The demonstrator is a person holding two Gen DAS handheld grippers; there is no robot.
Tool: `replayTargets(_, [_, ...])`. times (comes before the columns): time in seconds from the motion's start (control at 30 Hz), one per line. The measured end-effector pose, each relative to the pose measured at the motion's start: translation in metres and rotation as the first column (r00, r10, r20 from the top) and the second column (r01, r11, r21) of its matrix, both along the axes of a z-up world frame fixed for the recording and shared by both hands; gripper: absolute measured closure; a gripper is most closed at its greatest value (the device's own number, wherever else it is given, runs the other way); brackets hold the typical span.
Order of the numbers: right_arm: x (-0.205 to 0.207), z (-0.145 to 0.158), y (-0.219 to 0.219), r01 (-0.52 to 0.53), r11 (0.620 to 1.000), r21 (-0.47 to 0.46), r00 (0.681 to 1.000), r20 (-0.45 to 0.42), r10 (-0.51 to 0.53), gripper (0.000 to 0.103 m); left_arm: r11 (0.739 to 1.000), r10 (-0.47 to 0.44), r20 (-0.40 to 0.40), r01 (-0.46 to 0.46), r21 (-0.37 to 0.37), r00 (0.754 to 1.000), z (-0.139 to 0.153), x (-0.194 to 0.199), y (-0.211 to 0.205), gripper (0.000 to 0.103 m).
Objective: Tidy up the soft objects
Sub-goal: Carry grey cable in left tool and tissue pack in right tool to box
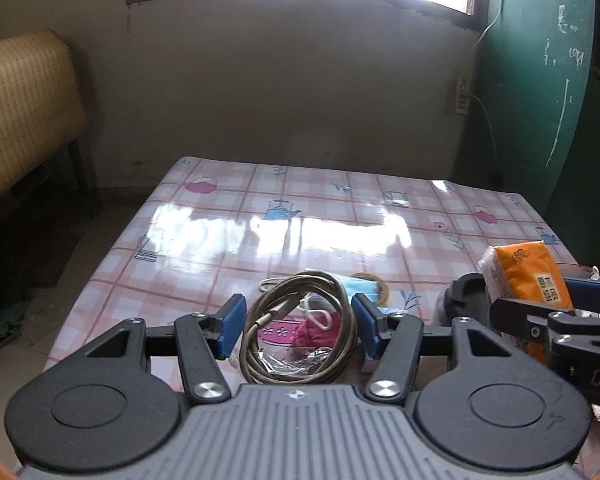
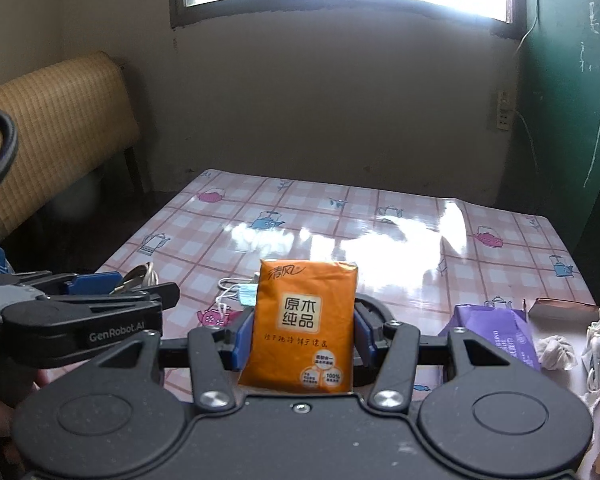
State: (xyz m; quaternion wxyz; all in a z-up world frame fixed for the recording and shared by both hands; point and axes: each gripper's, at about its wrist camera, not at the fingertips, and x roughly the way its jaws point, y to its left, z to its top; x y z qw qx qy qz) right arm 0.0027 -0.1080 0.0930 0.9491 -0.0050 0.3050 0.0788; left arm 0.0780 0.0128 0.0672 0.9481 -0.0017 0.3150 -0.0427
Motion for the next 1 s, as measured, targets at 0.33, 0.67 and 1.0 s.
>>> replayTargets(0.33, [-0.001, 0.002, -0.022, 0.019, 1.000, 0.007, 1.000, 0.000, -0.019, 0.042, 0.999, -0.042, -0.002, 0.042, 0.002, 0.999, 0.002, 0.001, -0.020, 0.044])
replayTargets(0.67, [-0.002, 0.005, -0.037, 0.031, 0.999, 0.014, 0.999, 0.009, -0.031, 0.042, 0.997, -0.080, 0.001, 0.080, 0.005, 0.997, 0.007, 0.005, -0.043, 0.044])
replayTargets(1.0, [-0.007, 0.009, -0.062, 0.067, 0.998, 0.017, 0.998, 0.013, -0.067, 0.042, 0.993, -0.120, 0.003, 0.120, 0.007, 0.993, 0.010, 0.002, -0.066, 0.044])
